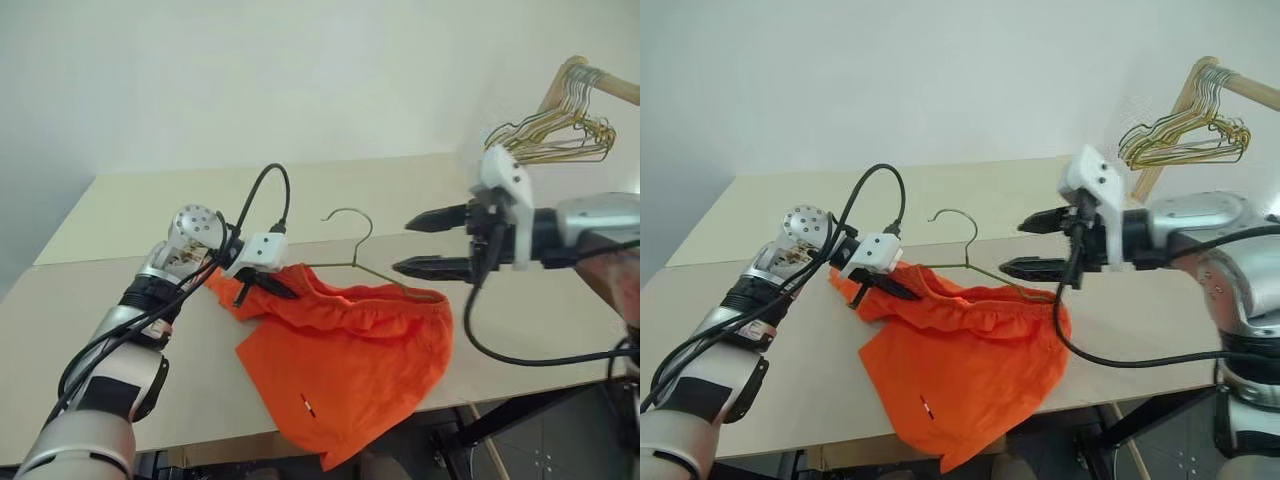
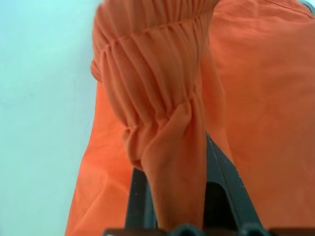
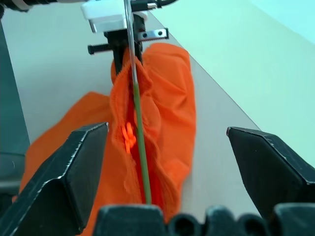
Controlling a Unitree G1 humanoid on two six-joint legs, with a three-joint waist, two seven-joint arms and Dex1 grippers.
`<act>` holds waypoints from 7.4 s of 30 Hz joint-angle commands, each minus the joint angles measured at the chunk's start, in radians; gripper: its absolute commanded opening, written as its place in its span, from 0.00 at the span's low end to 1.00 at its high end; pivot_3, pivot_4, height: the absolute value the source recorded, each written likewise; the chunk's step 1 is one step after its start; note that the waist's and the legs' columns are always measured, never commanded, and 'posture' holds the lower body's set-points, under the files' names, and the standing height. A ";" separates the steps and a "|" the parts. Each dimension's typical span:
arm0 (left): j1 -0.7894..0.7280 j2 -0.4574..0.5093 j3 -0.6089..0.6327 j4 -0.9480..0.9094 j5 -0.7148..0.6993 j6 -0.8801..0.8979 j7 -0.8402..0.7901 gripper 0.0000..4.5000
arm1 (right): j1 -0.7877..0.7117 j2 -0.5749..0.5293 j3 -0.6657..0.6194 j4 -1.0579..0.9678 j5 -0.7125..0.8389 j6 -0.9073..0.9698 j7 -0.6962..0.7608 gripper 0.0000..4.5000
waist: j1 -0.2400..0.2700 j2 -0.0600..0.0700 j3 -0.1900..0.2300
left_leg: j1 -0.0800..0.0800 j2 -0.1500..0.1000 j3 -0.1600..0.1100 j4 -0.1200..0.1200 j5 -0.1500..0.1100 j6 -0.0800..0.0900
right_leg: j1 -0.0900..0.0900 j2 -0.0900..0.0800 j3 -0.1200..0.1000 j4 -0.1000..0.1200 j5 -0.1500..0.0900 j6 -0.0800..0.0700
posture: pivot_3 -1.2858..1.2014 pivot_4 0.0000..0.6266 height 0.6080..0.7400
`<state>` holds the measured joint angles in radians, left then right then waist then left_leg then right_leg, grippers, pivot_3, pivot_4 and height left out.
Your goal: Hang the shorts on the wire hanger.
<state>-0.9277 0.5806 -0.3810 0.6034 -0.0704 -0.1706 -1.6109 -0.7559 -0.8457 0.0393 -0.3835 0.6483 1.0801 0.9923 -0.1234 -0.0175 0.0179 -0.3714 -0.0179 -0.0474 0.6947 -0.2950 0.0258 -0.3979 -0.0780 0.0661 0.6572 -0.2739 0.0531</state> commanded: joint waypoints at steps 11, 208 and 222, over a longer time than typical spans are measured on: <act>-0.024 0.021 0.010 -0.023 -0.011 0.002 -0.004 0.00 | -0.149 0.073 0.209 0.076 -0.079 0.010 -0.026 0.58 | -0.009 0.000 0.000 | -0.010 -0.001 -0.001 0.001 0.002 -0.003 | -0.010 -0.001 -0.001 0.006 0.000 0.000 | 0.46 0.00 1.00; -0.054 -0.059 0.116 0.009 -0.037 0.141 0.000 0.00 | 0.562 -0.211 0.036 -0.471 -0.192 -0.005 -0.408 0.98 | 0.000 0.001 -0.002 | -0.006 -0.002 -0.002 0.001 0.002 -0.004 | -0.006 0.000 0.001 0.004 0.000 0.000 | 0.45 0.00 1.00; -0.040 -0.051 0.122 -0.008 -0.040 0.146 -0.001 0.00 | 0.451 -0.086 0.297 -0.225 -0.435 -0.188 -0.408 0.86 | -0.002 0.001 -0.002 | -0.004 -0.003 -0.002 0.001 0.002 -0.004 | -0.005 0.001 0.001 0.003 0.000 0.000 | 0.46 0.00 1.00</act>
<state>-0.9579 0.5171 -0.2923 0.6230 -0.0849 -0.0311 -1.6097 -0.2872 -0.9233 0.3422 -0.6079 0.2399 0.9429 0.5628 -0.1253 -0.0165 0.0164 -0.3757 -0.0204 -0.0490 0.6960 -0.2926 0.0221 -0.4034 -0.0770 0.0674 0.6605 -0.2741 0.0535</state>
